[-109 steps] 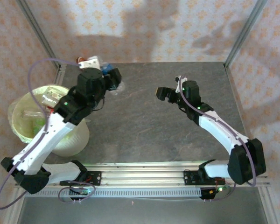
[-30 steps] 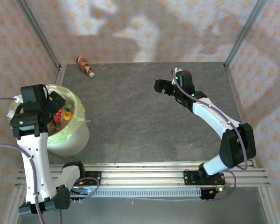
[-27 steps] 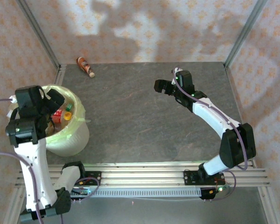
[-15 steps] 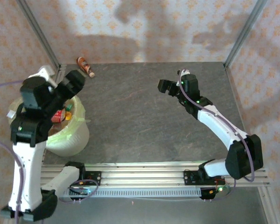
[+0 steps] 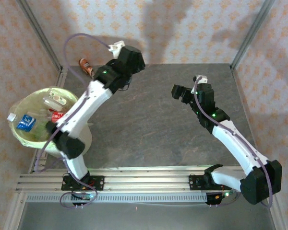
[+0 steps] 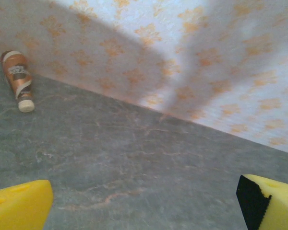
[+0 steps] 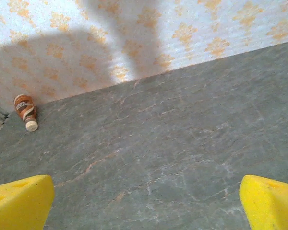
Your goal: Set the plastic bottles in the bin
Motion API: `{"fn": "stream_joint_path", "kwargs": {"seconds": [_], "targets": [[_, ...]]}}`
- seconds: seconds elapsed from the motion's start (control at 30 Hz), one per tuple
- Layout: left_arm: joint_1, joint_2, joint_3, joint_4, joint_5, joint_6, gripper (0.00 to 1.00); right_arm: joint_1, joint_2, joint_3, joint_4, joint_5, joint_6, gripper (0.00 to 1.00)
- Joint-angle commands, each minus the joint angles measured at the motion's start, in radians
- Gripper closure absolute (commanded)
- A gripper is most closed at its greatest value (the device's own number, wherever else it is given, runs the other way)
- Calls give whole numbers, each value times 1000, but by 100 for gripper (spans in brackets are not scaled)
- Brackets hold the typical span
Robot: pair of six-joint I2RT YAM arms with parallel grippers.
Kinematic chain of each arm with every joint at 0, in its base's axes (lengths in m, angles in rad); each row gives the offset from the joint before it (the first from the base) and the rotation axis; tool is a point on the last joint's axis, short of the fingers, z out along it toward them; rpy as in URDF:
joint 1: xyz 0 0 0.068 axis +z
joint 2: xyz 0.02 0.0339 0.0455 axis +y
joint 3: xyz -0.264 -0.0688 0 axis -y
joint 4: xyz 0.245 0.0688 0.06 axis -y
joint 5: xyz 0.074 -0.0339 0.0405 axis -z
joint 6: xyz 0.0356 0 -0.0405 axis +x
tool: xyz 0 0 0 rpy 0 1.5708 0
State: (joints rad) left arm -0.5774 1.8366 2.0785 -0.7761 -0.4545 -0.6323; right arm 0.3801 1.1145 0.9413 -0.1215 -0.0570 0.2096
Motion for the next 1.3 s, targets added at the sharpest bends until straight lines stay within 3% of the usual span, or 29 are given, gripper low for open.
{"fn": "stream_joint_path", "kwargs": {"seconds": [0.0, 0.17, 0.33, 0.47, 0.83, 1.1, 1.27], "targets": [[-5, 145, 142, -56, -169, -9, 0, -9, -56, -20, -62, 81, -36, 1], [44, 385, 361, -137, -107, -60, 0, -13, -83, -29, -66, 65, -12, 1], [103, 517, 383, -141, -185, -127, 0, -12, -82, -24, -86, 65, -12, 1], [140, 583, 381, -125, -205, -168, 0, -14, -79, -5, -101, 78, -29, 1], [199, 792, 526, 2, -296, -87, 0, -14, -143, -11, -150, 127, -49, 1], [292, 867, 544, 77, -203, -62, 0, -15, -136, -19, -145, 155, -73, 1], [326, 881, 541, 110, -203, -30, 0, -18, -122, -7, -154, 164, -92, 1]]}}
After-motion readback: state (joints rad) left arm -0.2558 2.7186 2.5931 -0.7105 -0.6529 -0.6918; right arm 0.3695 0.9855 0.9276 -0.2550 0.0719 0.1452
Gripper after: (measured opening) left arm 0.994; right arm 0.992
